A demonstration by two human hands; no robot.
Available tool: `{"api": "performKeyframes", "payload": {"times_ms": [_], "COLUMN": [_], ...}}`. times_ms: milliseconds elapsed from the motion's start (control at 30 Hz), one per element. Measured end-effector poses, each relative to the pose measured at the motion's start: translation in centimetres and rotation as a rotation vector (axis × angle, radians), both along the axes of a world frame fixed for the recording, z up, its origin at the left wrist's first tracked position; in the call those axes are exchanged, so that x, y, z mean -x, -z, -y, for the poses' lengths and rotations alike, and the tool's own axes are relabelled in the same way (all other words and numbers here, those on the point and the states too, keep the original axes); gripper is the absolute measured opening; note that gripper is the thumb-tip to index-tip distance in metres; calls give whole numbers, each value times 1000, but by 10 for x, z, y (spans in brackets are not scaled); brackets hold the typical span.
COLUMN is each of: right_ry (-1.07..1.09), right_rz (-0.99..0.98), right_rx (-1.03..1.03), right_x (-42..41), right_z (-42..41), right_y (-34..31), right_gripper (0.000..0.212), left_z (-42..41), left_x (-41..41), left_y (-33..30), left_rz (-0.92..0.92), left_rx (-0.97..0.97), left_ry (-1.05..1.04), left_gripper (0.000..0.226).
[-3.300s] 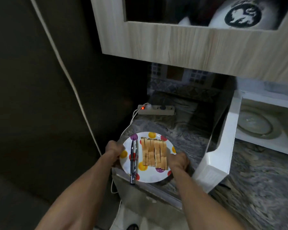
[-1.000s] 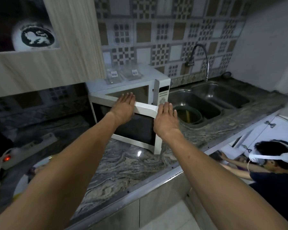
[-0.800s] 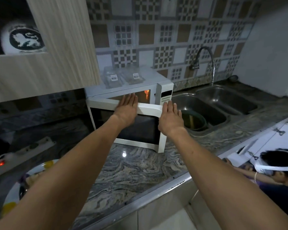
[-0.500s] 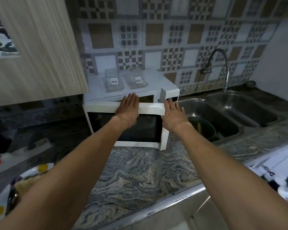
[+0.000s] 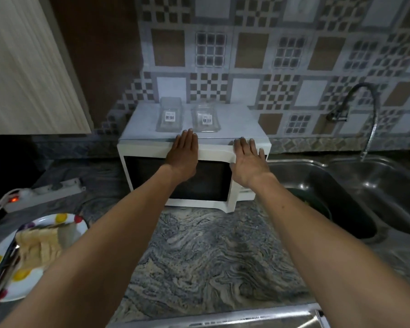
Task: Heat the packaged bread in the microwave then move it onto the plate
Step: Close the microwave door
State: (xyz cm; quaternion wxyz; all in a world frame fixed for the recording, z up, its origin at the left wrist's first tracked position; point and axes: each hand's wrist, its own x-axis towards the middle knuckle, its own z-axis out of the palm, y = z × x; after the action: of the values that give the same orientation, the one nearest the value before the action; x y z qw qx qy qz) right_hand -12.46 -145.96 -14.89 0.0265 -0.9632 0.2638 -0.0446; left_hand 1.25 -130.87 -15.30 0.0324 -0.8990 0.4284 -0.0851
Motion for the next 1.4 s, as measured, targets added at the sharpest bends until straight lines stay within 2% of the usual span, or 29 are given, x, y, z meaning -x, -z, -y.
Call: {"api": "performKeyframes", "payload": {"times_ms": [433, 800, 1100, 1233, 1300, 1400], "right_ry": [-152, -197, -210, -212, -215, -209], "right_rz": [38, 41, 122, 174, 154, 120], "right_rx": [61, 70, 65, 77, 78, 67], "right_x": [-18, -24, -26, -31, -33, -34], "right_z": [34, 40, 42, 47, 50, 50], "right_y": [3, 2, 5, 8, 5, 1], "right_gripper": [71, 73, 72, 66, 66, 67], "left_z": [17, 20, 23, 28, 33, 31], "left_x": [-8, -12, -13, -9, -3, -5], "left_y": [4, -9, -19, -7, 3, 2], "left_rz": [17, 7, -30, 25, 94, 76], "left_rx": [7, 91, 101, 206, 261, 303], "left_ry": [-88, -82, -84, -132, -146, -137], "left_gripper": [73, 72, 70, 55, 56, 49]}}
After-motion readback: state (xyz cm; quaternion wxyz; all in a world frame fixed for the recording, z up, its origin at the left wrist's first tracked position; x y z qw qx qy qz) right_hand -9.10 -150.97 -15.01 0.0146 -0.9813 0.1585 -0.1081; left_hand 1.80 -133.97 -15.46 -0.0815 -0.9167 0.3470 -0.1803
